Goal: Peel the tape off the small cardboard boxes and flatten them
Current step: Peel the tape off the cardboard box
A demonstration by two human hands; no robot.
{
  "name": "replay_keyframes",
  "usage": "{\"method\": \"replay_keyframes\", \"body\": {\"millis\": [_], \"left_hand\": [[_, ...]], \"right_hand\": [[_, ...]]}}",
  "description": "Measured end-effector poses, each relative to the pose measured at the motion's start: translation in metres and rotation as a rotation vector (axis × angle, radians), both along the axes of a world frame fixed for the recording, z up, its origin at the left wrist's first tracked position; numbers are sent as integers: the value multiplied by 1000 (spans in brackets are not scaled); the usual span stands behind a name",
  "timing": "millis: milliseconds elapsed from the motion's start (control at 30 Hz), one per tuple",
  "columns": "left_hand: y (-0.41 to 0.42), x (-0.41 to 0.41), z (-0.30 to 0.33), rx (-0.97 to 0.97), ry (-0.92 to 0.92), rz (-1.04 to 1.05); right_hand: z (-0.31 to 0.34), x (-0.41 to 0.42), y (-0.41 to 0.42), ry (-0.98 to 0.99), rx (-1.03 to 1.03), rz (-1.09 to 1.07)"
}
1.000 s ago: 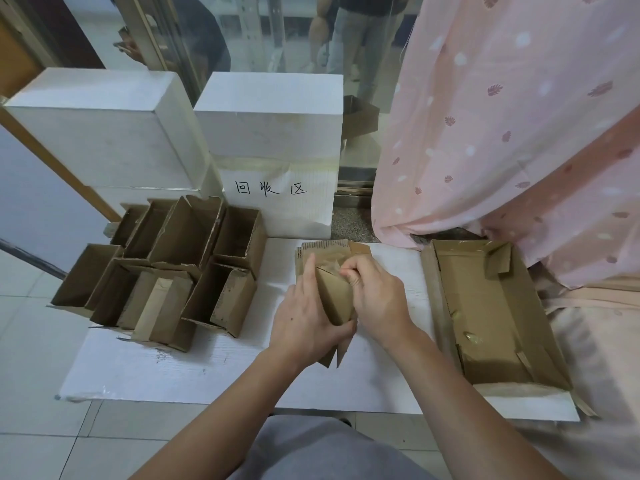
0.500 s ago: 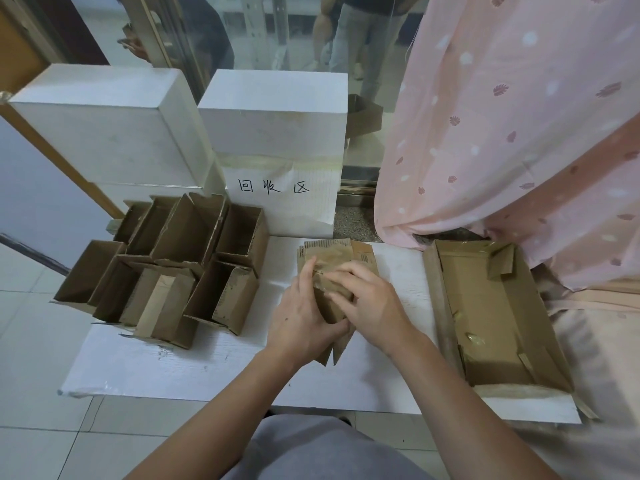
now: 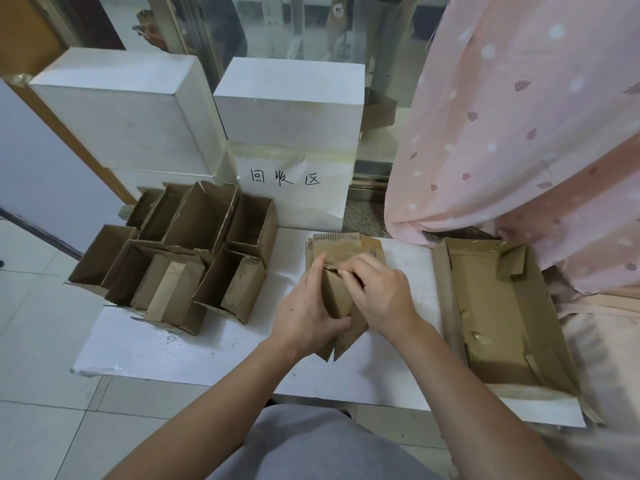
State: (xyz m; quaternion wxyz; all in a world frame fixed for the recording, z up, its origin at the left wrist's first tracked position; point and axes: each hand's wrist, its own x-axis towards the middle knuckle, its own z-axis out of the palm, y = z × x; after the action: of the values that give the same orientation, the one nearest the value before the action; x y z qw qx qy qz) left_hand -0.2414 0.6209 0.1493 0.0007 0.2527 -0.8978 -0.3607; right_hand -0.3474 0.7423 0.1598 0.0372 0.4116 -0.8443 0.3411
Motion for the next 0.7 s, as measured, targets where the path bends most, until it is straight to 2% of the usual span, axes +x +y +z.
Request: {"method": "replay_keyframes", "body": {"millis": [333,533,700], "left_hand": [[-3,6,-2,-5,-15,1],[-2,9,-4,11,-8,11],[-3,7,-3,25,36,19]], "right_hand": [[-2,-4,-3,-54,-13,28],[-3,-2,-1,-103,-57,-49],[2,4,-5,-42,-70,-19]]}}
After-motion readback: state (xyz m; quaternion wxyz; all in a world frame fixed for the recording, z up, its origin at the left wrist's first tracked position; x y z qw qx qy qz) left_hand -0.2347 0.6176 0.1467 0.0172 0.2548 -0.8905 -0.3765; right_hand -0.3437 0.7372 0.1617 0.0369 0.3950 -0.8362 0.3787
